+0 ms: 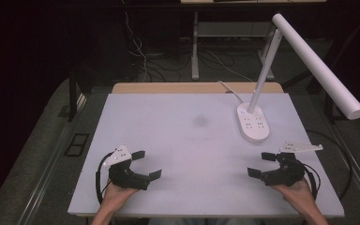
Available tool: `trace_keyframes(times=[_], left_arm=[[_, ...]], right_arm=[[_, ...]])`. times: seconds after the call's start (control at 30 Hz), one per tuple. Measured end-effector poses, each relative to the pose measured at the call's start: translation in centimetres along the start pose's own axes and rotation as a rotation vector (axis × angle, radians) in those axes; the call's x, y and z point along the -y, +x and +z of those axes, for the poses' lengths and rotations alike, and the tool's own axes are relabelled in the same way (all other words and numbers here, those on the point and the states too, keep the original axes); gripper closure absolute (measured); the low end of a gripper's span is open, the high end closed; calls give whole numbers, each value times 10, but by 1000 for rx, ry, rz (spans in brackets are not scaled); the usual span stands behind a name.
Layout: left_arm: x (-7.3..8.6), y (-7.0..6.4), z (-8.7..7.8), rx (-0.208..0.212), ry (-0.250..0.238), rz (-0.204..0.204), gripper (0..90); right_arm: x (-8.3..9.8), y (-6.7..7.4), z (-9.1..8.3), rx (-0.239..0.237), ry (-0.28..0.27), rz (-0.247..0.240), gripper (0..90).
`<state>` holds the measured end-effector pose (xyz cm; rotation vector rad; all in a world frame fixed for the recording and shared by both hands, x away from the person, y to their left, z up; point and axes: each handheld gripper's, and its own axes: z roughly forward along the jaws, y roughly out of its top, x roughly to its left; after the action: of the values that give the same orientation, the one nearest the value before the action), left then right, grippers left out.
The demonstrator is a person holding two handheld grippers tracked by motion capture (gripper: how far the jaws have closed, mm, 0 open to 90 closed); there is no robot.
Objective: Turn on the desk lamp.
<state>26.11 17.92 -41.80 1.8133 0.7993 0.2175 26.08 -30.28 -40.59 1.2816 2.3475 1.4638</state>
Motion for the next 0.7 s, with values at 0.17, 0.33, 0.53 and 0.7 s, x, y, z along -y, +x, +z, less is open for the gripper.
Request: trace_keyframes(times=[0.17, 0.33, 0.53, 0.7], left_arm=[[1, -1, 1, 3, 6, 0, 0], [1, -1, 1, 3, 9, -2, 0], [1, 0, 1, -9, 4, -5, 0], [2, 0, 2, -4, 8, -8, 0]], right_arm=[[-3, -3, -4, 0, 2, 2, 12], [-11, -8, -7, 0, 12, -12, 12], [-19, -12, -9, -4, 26, -15, 12], [-29, -18, -12, 5, 36, -16, 12]])
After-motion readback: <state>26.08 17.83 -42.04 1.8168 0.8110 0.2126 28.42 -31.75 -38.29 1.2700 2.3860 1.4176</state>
